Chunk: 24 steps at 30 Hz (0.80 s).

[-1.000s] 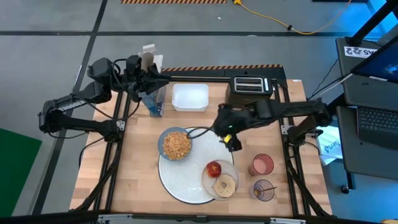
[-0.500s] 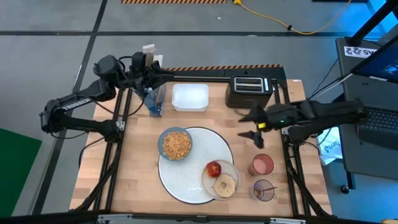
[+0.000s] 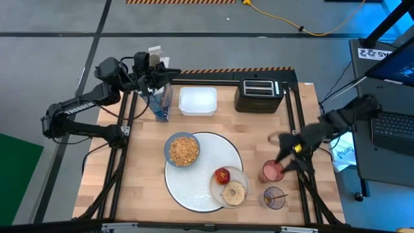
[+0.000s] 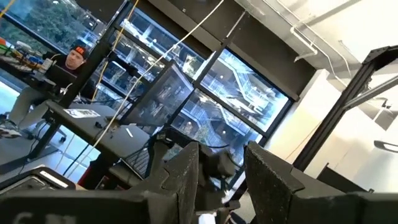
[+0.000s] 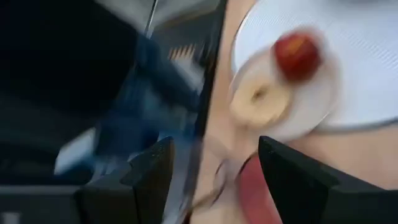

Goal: Arrange a breakfast setting
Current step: Put the gold spoon on the white table mat

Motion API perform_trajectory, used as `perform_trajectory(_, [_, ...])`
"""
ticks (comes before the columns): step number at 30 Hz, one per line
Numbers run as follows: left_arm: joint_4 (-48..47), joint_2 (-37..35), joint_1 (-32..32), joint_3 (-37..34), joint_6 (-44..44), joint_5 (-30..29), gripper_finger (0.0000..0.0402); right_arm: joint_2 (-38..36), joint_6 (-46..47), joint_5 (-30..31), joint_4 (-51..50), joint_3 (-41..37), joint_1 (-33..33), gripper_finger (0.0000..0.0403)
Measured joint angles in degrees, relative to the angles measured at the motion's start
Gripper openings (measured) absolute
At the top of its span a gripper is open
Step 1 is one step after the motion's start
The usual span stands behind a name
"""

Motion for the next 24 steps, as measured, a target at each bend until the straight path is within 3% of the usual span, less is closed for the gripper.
perform_trajectory(11, [-0.03, 0.00, -4.21, 0.00, 0.54, -3.14, 0.0119, 6.96, 3.40, 16.49, -6.52, -0.02, 24.95, 0.0227])
perform_trajectory(24, [-0.07, 0.00, -5.24, 0.00, 0.62, -6.74, 0.0119, 15.76, 3.43, 20.14, -4.95, -0.02, 32.43, 0.0227])
